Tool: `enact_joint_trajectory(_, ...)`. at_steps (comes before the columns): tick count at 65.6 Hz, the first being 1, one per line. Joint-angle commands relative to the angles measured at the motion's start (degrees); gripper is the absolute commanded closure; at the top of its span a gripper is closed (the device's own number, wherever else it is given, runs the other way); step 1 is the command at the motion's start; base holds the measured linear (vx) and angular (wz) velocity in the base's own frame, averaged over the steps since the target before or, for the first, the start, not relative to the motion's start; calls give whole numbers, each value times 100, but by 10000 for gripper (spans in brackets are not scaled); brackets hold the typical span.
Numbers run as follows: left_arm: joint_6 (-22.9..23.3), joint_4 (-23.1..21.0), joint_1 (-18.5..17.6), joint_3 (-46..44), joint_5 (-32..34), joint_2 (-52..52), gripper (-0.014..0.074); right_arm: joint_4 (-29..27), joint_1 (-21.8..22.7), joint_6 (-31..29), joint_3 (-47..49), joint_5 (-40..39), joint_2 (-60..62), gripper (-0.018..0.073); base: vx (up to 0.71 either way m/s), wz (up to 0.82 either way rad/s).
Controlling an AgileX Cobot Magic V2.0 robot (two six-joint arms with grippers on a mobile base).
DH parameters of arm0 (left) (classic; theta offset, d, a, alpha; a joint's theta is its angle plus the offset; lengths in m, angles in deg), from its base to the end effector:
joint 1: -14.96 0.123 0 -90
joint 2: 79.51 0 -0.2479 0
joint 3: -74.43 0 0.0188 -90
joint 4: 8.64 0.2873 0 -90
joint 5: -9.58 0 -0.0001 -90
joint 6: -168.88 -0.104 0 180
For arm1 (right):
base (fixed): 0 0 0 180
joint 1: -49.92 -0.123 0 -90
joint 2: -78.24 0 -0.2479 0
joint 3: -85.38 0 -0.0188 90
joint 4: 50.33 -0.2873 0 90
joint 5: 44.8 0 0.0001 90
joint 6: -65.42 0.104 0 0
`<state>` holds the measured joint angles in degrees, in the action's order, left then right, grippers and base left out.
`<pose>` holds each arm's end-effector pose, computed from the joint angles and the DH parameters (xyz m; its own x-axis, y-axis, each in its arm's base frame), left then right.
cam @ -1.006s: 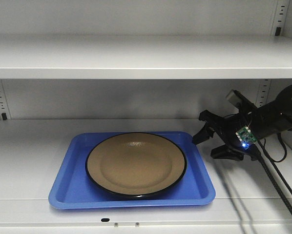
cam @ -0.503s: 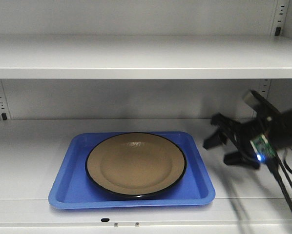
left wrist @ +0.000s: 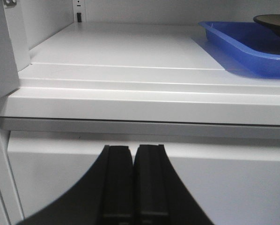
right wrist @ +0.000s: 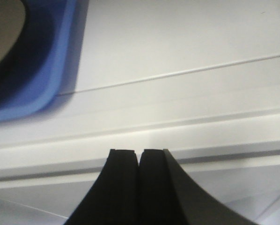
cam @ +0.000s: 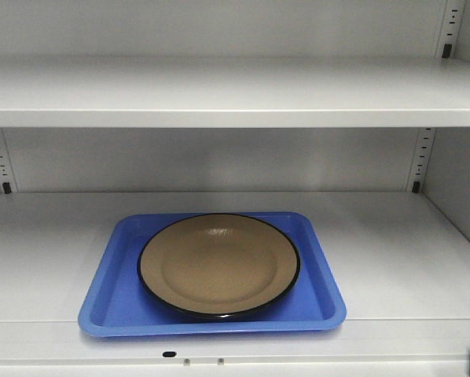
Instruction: Place disk in tray to left cabinet
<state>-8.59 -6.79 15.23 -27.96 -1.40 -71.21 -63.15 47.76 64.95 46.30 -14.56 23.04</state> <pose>0.1432 0.0013 0.1855 -0.1197 -0.0130 -0.9927 -0.0123 0.9999 -0.0116 0.2315 0.0204 0.2662 -0.5717 0.1623 -0.8042 -0.0249 0.9764 0.2147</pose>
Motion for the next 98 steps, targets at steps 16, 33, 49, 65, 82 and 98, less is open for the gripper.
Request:
enact_joint_trajectory(16,13,4,5,109,449,-32,603,1035,43,-6,-2484,-1802,2966,568,0,0)
enact_joint_trajectory(33,13,4,5,109,449,-32,603,1845,-82,1,-4018,-3379,4293,567,0,0)
enact_joint_trajectory(49,13,4,5,109,449,-32,603,2004,-178,47,-3987,-3132,4594,567,0,0)
enact_joint_trajectory(65,13,4,5,109,449,-32,603,1989,-178,16,-3987,-3122,4689,567,0,0)
enact_joint_trajectory(82,13,4,5,109,437,-32,603,1989,-178,16,-3987,-3158,4752,567,0,0)
enact_joint_trajectory(98,13,4,5,109,431,-32,603,1989,-178,16,-3987,-3134,4745,567,0,0)
